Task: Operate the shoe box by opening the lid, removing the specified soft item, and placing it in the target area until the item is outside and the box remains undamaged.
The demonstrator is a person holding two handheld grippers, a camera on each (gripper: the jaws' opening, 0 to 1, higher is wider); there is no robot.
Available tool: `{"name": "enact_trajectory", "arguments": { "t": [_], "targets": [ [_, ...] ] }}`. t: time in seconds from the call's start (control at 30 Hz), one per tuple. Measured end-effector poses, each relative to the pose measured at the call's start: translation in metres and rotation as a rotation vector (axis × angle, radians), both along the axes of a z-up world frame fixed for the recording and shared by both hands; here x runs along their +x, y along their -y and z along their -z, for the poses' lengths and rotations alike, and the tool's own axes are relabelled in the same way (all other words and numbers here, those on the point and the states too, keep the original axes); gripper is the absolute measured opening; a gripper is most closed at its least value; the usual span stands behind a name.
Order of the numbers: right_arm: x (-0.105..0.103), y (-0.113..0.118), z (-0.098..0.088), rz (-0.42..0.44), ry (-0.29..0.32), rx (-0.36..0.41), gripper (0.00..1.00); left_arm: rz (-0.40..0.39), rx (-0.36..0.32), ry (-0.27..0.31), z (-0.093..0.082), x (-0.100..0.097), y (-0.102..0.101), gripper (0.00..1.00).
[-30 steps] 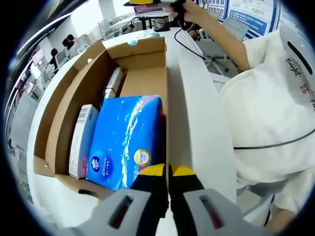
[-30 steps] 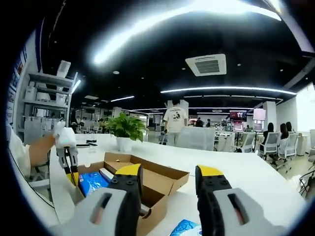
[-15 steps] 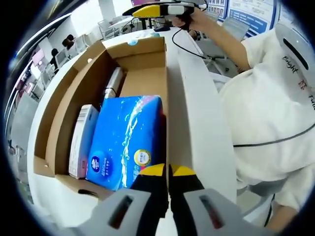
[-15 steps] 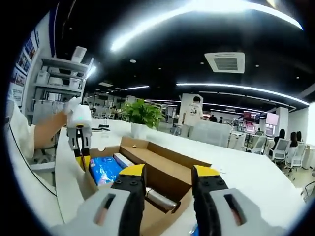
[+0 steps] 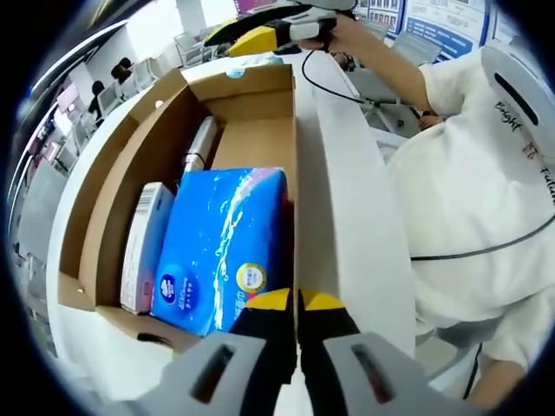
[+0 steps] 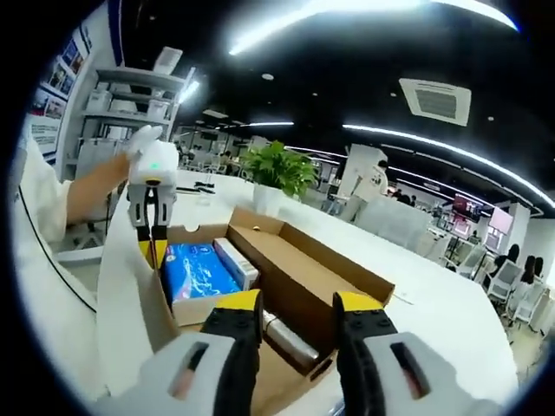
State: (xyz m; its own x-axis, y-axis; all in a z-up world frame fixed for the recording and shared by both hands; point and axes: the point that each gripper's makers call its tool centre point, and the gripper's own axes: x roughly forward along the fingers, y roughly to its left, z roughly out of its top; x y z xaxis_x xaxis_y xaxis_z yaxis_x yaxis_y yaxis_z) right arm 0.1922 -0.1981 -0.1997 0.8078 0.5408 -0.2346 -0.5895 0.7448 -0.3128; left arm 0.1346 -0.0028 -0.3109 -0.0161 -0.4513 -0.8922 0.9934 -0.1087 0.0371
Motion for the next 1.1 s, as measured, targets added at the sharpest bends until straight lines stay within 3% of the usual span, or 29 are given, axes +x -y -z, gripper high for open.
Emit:
{"name": "enact_trajectory", "arguments": {
  "t": [0.07, 0.17, 0.33, 0.43, 0.5, 0.53, 0.57, 1.0, 1.1],
  "targets": [
    [0.001, -0.002, 0.003, -0.02, -0.023, -0.064, 0.29, -0.001, 0.0, -0.001, 0.0, 0.0, 0.0, 0.01],
    [0.002, -0.009, 0.009, -0.05, -0.074, -0.09, 0.29, -0.002, -0.002, 0.001, 0.0, 0.0, 0.0, 0.01],
    [0.01, -0.009, 0.021, -0.048, -0.065, -0.221, 0.27, 0.001, -0.003, 0.002, 0.0, 0.0, 0.0, 0.01],
    [0.012, -0.01, 0.028, -0.035, -0.108, -0.222, 0.26, -0.003, 0.001, -0.004, 0.0, -0.001, 0.0, 0.01],
    [0.009, -0.005, 0.042, -0.029, -0.238, -0.231, 0.24, -0.004, -0.002, -0.003, 0.0, -0.001, 0.0, 0.01],
    [0.007, -0.006, 0.045, -0.045, -0.271, -0.232, 0.26, -0.004, -0.002, -0.002, 0.0, -0.001, 0.0, 0.01],
    [0.012, -0.006, 0.04, -0.04, -0.234, -0.214, 0.29, 0.0, -0.003, 0.002, 0.0, -0.001, 0.0, 0.01],
    [0.025, -0.008, 0.058, -0.064, -0.23, -0.401, 0.25, -0.004, -0.002, -0.003, 0.0, -0.001, -0.001, 0.01],
    [0.028, -0.01, 0.058, -0.069, -0.222, -0.398, 0.27, -0.005, -0.001, -0.005, 0.0, -0.001, -0.001, 0.01]
  ]
}}
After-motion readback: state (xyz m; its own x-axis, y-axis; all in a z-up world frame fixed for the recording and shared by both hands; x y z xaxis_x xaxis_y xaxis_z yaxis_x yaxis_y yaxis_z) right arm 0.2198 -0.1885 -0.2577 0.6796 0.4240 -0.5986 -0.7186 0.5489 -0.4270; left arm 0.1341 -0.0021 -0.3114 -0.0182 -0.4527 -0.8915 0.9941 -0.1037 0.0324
